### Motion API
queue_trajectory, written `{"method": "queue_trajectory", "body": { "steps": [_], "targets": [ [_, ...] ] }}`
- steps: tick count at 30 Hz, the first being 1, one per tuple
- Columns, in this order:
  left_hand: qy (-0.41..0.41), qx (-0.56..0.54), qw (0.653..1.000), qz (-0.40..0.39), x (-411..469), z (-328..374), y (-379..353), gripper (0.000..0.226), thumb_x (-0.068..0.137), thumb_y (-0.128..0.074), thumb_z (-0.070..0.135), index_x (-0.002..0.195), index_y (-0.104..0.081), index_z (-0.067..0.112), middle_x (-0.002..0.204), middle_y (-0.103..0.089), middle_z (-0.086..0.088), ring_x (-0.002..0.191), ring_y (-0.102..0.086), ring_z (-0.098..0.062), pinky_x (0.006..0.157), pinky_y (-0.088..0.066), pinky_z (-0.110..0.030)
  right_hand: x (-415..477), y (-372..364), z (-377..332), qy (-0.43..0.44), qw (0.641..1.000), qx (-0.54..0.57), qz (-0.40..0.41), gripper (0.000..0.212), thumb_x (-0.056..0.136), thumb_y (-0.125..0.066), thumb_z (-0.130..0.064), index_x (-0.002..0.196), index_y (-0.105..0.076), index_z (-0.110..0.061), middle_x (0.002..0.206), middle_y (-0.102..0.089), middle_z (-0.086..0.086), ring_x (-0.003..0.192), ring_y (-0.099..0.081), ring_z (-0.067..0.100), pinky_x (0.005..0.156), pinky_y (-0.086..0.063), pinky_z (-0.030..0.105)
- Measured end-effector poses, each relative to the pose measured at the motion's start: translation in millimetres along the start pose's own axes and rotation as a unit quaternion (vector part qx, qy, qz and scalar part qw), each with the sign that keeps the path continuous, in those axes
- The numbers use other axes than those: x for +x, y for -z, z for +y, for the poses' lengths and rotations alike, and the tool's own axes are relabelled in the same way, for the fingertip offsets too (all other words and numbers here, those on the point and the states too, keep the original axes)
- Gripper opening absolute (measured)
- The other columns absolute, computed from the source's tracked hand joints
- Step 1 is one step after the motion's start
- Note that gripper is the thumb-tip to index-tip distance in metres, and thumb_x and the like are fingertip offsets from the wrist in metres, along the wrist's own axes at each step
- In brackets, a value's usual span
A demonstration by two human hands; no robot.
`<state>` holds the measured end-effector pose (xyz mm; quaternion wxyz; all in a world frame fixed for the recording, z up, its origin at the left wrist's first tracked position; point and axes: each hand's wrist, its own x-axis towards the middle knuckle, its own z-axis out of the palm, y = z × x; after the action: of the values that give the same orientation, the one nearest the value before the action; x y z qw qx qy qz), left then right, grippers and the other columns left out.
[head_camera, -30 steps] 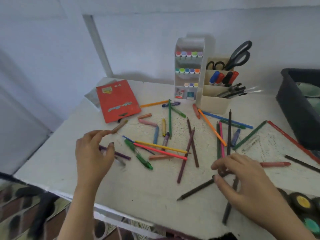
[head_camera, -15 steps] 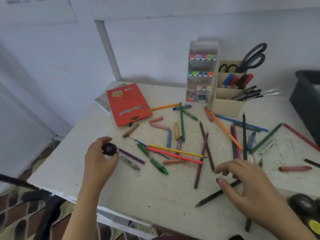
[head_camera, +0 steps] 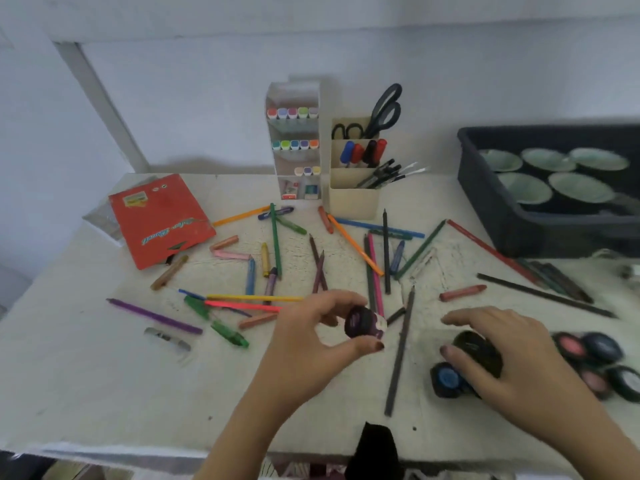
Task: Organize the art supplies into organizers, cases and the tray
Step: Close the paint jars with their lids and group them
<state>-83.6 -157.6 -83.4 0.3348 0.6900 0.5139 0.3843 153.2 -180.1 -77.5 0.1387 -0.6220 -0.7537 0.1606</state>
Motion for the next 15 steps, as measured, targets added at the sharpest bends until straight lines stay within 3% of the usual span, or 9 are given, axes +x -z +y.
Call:
{"method": "queue_trajectory", "body": {
  "steps": [2, 5, 10, 15],
  "targets": [
    [-0.021, -0.004, 0.999, -0.038, 0, 10, -25, 0.04, 0.064, -0.085, 0.027, 0.097, -0.065, 0.039, 0.095, -0.067, 0.024, 0.093, -0.058, 0.007, 0.078, -0.041, -0.006, -10, 7, 16, -0.015, 0.997, -0.044, -0.063, 0.066, 0.062, -0.031, -0.089, 0.12, -0.031, -0.058, 0.111, -0.027, -0.048, 0.112, -0.029, -0.015, 0.111, -0.018, 0.032],
    [-0.049, 0.012, 0.997, -0.063, 0, 17, -53, 0.042, 0.066, -0.084, 0.03, 0.103, -0.064, 0.038, 0.099, -0.064, 0.025, 0.099, -0.055, 0.007, 0.083, -0.038, -0.006, -22, 14, 35, -0.038, 0.991, -0.077, -0.103, 0.088, 0.046, -0.018, -0.1, 0.126, -0.011, -0.063, 0.117, -0.014, -0.047, 0.117, -0.013, -0.018, 0.114, 0.009, 0.038],
    [-0.07, 0.076, 0.993, -0.056, 1, 20, -75, 0.043, 0.069, -0.082, 0.028, 0.108, -0.065, 0.032, 0.099, -0.055, 0.034, 0.103, -0.049, 0.008, 0.087, -0.034, -0.003, -29, 16, 55, -0.036, 0.992, -0.099, -0.07, 0.104, 0.044, -0.023, -0.097, 0.137, -0.018, -0.052, 0.125, -0.019, -0.039, 0.118, -0.014, -0.016, 0.111, 0.015, 0.041],
    [-0.054, 0.122, 0.99, -0.041, 4, 22, -89, 0.041, 0.073, -0.078, 0.024, 0.11, -0.062, 0.032, 0.098, -0.051, 0.033, 0.104, -0.045, 0.009, 0.087, -0.032, -0.001, -31, 14, 70, -0.017, 0.994, -0.092, -0.052, 0.113, 0.041, -0.002, -0.1, 0.138, -0.024, -0.048, 0.129, -0.023, -0.037, 0.118, -0.016, -0.016, 0.112, 0.016, 0.039]
  ]
}}
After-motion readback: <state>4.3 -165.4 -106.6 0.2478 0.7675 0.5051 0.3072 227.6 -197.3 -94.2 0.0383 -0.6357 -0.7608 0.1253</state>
